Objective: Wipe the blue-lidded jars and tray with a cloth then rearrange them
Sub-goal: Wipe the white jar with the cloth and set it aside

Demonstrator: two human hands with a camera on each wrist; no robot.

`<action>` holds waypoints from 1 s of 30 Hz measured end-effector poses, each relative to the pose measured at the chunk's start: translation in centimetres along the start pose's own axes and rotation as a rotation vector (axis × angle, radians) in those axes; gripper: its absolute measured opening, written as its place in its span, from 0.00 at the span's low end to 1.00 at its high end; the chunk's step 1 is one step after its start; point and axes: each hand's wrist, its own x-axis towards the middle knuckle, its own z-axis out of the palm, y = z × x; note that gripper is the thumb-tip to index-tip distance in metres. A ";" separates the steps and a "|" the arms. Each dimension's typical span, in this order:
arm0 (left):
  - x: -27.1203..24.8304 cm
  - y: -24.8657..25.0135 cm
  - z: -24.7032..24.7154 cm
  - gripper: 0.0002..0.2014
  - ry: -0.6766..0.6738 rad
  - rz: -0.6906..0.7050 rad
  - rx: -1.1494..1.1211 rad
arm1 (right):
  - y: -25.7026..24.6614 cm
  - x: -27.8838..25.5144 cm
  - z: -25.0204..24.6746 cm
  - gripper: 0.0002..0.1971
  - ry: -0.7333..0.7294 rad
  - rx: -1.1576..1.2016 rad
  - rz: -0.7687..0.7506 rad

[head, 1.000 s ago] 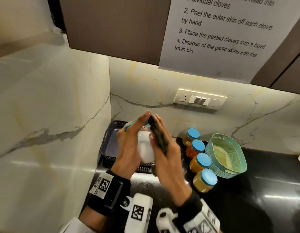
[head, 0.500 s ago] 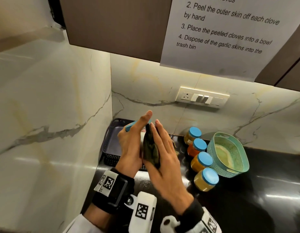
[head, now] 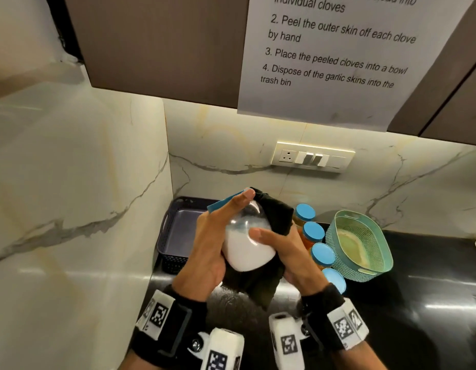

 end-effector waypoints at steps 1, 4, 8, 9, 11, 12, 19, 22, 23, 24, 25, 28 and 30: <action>0.2 0.0 0.0 0.41 0.008 -0.003 -0.009 | -0.1 -0.1 0.8 0.23 0.023 -0.058 -0.040; 0.7 0.2 -0.4 0.46 -0.035 0.008 -0.076 | 0.1 -1.0 2.7 0.26 0.205 -0.313 -0.254; 1.1 0.1 -1.2 0.38 -0.064 0.070 -0.141 | 1.7 -1.2 3.4 0.34 0.189 -0.476 -0.451; 1.0 0.0 -1.0 0.37 -0.046 0.089 -0.097 | 0.9 -0.7 3.2 0.30 0.200 -0.347 -0.334; 0.4 -0.1 -0.4 0.36 -0.014 0.121 -0.006 | -0.9 0.6 2.5 0.25 0.233 -0.105 -0.004; 0.2 -0.3 -0.1 0.37 0.001 0.132 0.016 | -1.6 1.2 2.0 0.24 0.218 -0.056 0.103; 2.2 -0.5 -1.8 0.37 0.001 0.134 -0.090 | 2.7 -0.9 4.4 0.28 0.203 -0.373 -0.346; 2.1 -1.0 -1.5 0.44 0.051 0.122 -0.073 | 2.4 0.1 3.6 0.25 0.156 -0.375 -0.310; 1.8 -1.0 -1.2 0.40 0.063 0.125 -0.051 | 1.4 0.8 3.2 0.22 0.177 -0.278 -0.179; 1.5 -0.9 -0.7 0.35 0.067 0.135 -0.035 | 0.7 1.5 2.6 0.20 0.205 -0.195 -0.045; 1.3 -0.8 -0.4 0.31 0.079 0.146 -0.027 | 0.1 2.1 2.2 0.19 0.202 -0.178 0.023; 1.8 -0.3 -0.6 0.30 0.084 0.148 -0.039 | 0.7 1.4 3.5 0.19 0.237 -0.308 -0.113; 1.9 0.2 -1.2 0.33 0.073 0.138 -0.078 | 2.6 -0.1 4.2 0.31 0.200 -0.539 -0.318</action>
